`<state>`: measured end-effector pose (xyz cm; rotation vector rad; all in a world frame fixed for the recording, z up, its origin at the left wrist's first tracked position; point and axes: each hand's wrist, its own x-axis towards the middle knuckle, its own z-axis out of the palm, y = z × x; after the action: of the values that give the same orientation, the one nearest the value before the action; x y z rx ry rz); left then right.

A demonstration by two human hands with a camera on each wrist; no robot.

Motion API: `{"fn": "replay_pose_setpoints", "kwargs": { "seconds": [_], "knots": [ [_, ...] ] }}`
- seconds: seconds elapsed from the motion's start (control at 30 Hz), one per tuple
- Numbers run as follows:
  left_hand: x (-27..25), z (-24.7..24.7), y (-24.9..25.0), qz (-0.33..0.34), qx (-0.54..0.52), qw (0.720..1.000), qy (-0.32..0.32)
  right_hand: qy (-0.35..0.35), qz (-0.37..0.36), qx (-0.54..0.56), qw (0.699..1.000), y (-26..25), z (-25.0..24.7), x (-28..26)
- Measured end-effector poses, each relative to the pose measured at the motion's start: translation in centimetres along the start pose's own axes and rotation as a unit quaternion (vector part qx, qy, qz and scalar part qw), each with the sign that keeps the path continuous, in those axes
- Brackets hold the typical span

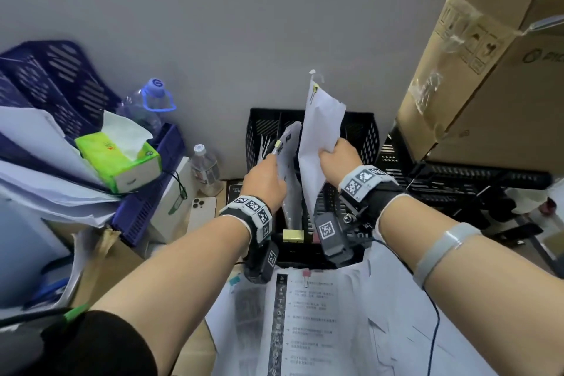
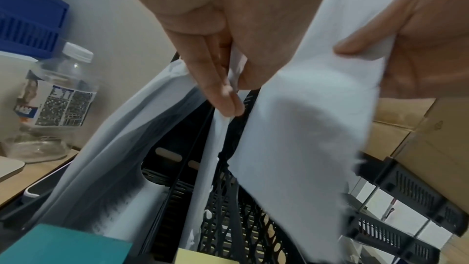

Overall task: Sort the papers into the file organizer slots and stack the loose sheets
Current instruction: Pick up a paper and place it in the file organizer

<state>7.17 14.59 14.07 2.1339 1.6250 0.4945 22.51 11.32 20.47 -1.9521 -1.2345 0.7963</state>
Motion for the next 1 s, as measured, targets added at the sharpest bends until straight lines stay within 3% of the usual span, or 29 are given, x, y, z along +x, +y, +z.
{"fn": "replay_pose_setpoints", "kwargs": {
  "seconds": [0.17, 0.27, 0.4, 0.47, 0.57, 0.73, 0.83, 0.9, 1.0],
  "knots": [
    [-0.2, 0.4, -0.1, 0.005, -0.019, 1.0, 0.002, -0.045, 0.049, 0.001, 0.998, 2.3, 3.6, 0.0],
    [-0.1, 0.9, -0.7, 0.004, -0.022, 1.0, 0.005, -0.053, 0.049, -0.056, 0.996, 3.0, 4.4, 0.0],
    [-0.1, 1.5, -1.0, 0.014, -0.031, 0.999, 0.005, -0.011, 0.019, -0.081, 0.996, 2.4, 4.1, -0.2],
    [-0.2, 1.8, -1.0, 0.022, -0.035, 0.999, 0.007, -0.043, 0.031, -0.119, 0.991, 2.8, 4.7, -0.2],
    [-0.5, 2.2, -1.3, 0.029, -0.037, 0.999, -0.009, -0.148, 0.082, -0.095, 0.981, 4.7, 5.9, -0.4],
    [-2.7, 3.6, -2.4, 0.077, -0.139, 0.987, -0.001, -0.189, 0.144, -0.042, 0.97, 8.7, 6.2, -1.2],
    [-5.0, 4.6, -2.8, 0.093, -0.154, 0.984, -0.007, -0.219, 0.242, -0.002, 0.945, 10.8, 6.1, -3.1],
    [-6.5, 6.0, -3.8, 0.067, -0.131, 0.988, -0.039, -0.243, 0.295, -0.016, 0.924, 12.7, 6.0, -4.7],
    [-8.7, 9.0, -6.5, -0.039, -0.097, 0.987, -0.118, -0.241, 0.348, -0.045, 0.905, 16.7, 6.0, -6.9]
  ]
}}
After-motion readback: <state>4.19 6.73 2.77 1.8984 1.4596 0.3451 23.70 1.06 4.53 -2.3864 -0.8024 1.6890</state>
